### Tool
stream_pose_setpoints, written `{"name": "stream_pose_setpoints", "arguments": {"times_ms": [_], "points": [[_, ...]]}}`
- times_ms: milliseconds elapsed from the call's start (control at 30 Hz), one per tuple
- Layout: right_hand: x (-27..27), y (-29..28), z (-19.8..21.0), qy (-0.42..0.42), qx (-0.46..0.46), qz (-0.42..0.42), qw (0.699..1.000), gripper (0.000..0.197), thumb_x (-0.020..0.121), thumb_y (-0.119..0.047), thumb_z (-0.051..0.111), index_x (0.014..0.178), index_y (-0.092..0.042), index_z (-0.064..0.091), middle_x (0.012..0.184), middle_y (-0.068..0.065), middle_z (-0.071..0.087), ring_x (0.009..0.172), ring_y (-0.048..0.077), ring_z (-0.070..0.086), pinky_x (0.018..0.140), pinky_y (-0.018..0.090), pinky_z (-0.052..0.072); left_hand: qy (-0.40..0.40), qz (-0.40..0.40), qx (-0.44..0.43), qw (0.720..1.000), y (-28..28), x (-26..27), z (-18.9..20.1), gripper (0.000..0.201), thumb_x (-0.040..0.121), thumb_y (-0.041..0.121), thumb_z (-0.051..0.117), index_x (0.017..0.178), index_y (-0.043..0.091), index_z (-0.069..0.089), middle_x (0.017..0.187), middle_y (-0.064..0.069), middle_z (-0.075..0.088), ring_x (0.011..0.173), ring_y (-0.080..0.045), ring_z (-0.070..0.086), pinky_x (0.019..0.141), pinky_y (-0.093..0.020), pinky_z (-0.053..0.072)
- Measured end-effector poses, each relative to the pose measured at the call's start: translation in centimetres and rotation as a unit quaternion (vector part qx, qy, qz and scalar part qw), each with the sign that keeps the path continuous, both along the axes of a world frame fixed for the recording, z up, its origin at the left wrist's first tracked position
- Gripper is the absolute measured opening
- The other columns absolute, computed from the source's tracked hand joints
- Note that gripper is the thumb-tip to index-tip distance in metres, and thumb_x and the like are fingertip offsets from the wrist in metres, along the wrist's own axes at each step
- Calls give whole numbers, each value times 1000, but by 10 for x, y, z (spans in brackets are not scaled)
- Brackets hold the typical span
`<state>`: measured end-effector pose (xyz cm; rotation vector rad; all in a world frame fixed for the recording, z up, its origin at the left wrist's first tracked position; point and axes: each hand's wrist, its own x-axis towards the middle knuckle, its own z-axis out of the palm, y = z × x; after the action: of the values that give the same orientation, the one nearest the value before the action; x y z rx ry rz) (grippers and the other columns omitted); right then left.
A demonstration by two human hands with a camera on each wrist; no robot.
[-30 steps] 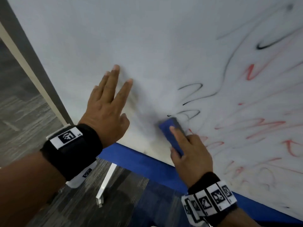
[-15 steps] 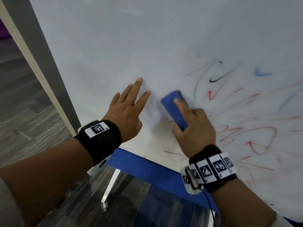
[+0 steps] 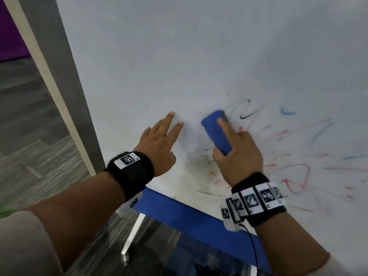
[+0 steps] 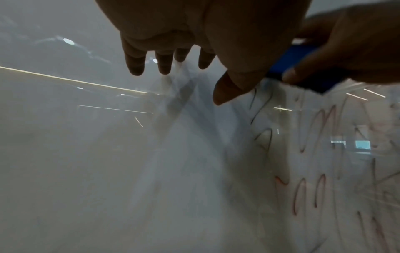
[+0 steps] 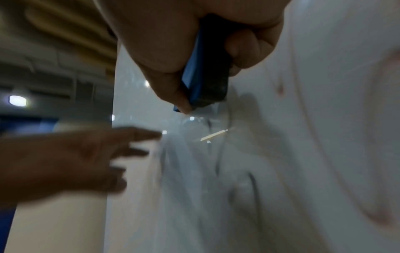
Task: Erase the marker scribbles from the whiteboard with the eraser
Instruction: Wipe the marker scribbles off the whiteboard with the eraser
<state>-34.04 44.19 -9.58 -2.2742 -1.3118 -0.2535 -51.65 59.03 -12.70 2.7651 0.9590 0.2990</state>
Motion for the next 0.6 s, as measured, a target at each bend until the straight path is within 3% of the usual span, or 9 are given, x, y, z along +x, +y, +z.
{"name": "stream_pose_setpoints", "arguments": {"times_ms": [100,233,300,400,500,600], "points": [[2,-4,4,13,61,-28,998,77,83,-36,66,145,-53,25,94,-4,42,74,16,46,68,27,38,-4,1,4,1000,-2,2,6,89,91,28,54,161,28,-1,168,-4,-14,155,-24,-3,125,-46,12],[-4,-27,-53,46,-167,11,985,76,87,-41,59,146,-56,13,108,-1,49,87,21,57,75,34,51,-32,-3,12,999,-2,5,14,88,91,29,55,161,26,1,167,-12,-2,155,-27,1,124,-47,15],[-4,-31,-52,59,-200,12,978,73,88,-41,57,147,-56,16,110,-2,49,91,20,58,80,31,50,-53,-6,18,998,-2,7,22,87,91,28,56,161,24,5,167,-13,1,155,-28,1,124,-47,16],[-2,-19,2,32,-131,14,991,74,86,-39,59,147,-55,21,101,-7,42,88,17,56,77,26,44,-81,-15,34,996,-2,10,39,84,88,29,55,161,20,15,165,-17,11,154,-33,10,122,-50,21],[9,-7,70,-3,29,-8,1000,75,84,-37,62,146,-54,24,94,-6,42,74,13,45,71,27,36,-116,-10,49,992,-4,16,59,83,80,33,49,159,18,25,162,-20,20,151,-37,20,118,-52,29],[10,-5,88,4,98,-24,995,77,85,-39,63,148,-51,22,92,-3,45,72,11,43,69,26,34,-125,-6,59,990,-6,22,77,80,86,32,51,159,20,22,163,-17,16,150,-36,18,118,-47,25]]}}
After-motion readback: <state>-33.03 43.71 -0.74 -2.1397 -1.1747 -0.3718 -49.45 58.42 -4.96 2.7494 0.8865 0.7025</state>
